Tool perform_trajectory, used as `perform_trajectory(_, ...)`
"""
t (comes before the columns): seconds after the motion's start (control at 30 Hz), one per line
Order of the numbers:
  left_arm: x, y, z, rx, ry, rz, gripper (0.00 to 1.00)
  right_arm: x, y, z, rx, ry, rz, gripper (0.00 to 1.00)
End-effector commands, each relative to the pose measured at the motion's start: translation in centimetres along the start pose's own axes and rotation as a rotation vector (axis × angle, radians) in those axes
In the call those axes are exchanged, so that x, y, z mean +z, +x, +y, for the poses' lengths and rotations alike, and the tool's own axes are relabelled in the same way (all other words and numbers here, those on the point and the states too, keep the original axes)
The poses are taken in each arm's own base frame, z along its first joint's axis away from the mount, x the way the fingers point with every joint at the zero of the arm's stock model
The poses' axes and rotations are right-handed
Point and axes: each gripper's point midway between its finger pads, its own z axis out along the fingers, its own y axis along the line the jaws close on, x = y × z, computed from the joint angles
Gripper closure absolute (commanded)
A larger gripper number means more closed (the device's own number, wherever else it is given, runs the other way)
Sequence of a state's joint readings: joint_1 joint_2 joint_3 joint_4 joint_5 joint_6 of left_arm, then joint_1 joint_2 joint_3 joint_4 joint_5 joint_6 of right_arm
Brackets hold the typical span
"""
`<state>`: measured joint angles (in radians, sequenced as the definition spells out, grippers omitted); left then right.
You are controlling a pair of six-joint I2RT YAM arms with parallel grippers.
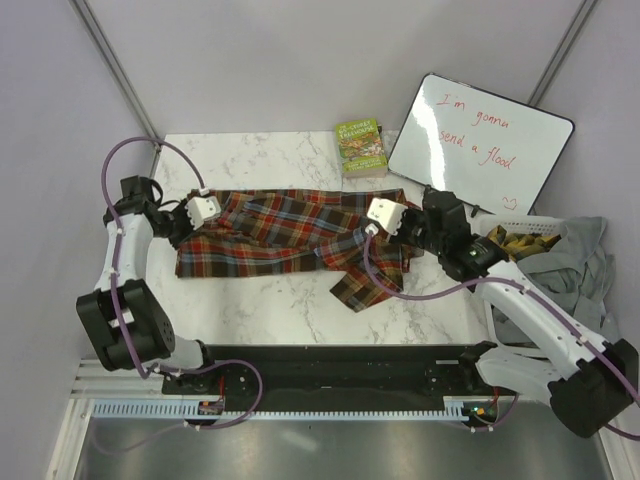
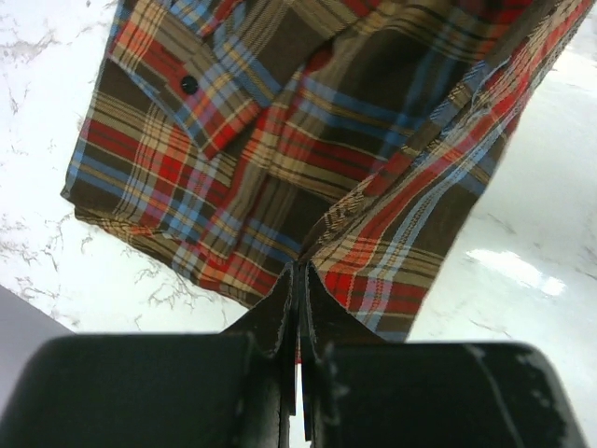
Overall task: Fold and stack the long sleeve shirts
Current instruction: Fold the shirt
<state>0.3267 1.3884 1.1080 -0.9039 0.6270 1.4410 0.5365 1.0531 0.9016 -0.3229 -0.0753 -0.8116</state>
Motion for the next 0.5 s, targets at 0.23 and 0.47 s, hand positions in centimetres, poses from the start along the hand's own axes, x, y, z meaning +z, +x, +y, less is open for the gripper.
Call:
perform_trajectory(0.23,2.5,-0.6,9.4,-0.02,-0.128,0.022,0.98,4.5,-0.4,-3.1,-0.025,0.002,-0.053,1.0)
perform_trajectory(0.47,5.8,-1.5,9.2,-0.012,-0.067,0.03,0.98,6.6,2.1,-3.1,0.004,-0.02,0.005,1.0)
